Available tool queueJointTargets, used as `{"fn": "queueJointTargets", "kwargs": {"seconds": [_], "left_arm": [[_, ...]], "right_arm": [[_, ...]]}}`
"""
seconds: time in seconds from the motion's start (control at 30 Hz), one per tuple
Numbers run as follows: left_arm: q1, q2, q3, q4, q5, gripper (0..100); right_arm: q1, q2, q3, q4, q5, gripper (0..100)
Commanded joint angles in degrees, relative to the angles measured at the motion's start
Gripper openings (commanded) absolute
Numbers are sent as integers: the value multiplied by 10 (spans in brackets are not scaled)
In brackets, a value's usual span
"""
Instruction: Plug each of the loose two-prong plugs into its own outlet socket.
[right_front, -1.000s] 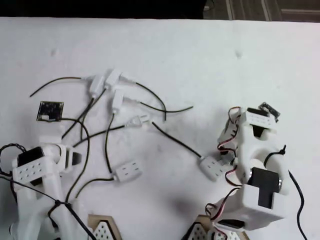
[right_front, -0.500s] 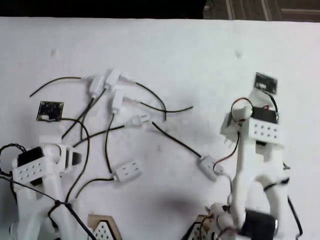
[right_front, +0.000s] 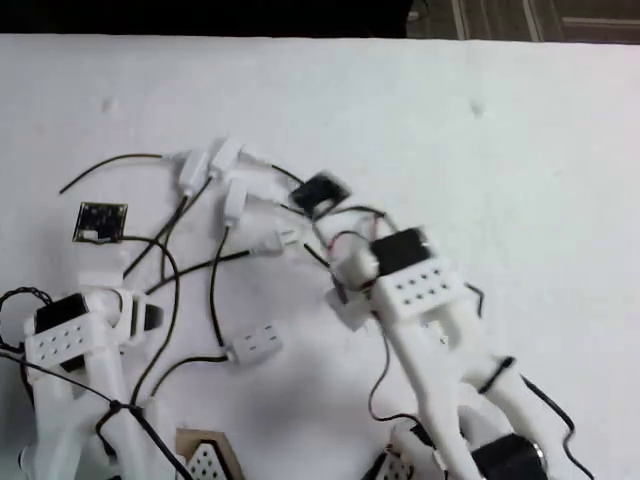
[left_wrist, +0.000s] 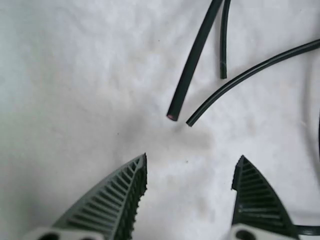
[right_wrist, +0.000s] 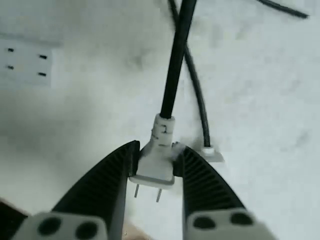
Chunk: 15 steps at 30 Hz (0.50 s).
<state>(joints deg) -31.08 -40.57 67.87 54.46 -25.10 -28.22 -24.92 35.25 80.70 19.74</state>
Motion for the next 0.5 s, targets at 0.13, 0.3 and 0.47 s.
{"fn": "queueJointTargets", "kwargs": {"seconds": [0.13, 0.3, 0.47], "left_arm": [[2, -12, 1, -10, 3, 278], [2, -12, 1, -10, 2, 278], [2, -12, 1, -10, 2, 278]], "right_arm": [[-22, 118, -19, -38, 24, 36], [-25, 167, -55, 0, 21, 141], [-25, 172, -65, 9, 24, 110]]}}
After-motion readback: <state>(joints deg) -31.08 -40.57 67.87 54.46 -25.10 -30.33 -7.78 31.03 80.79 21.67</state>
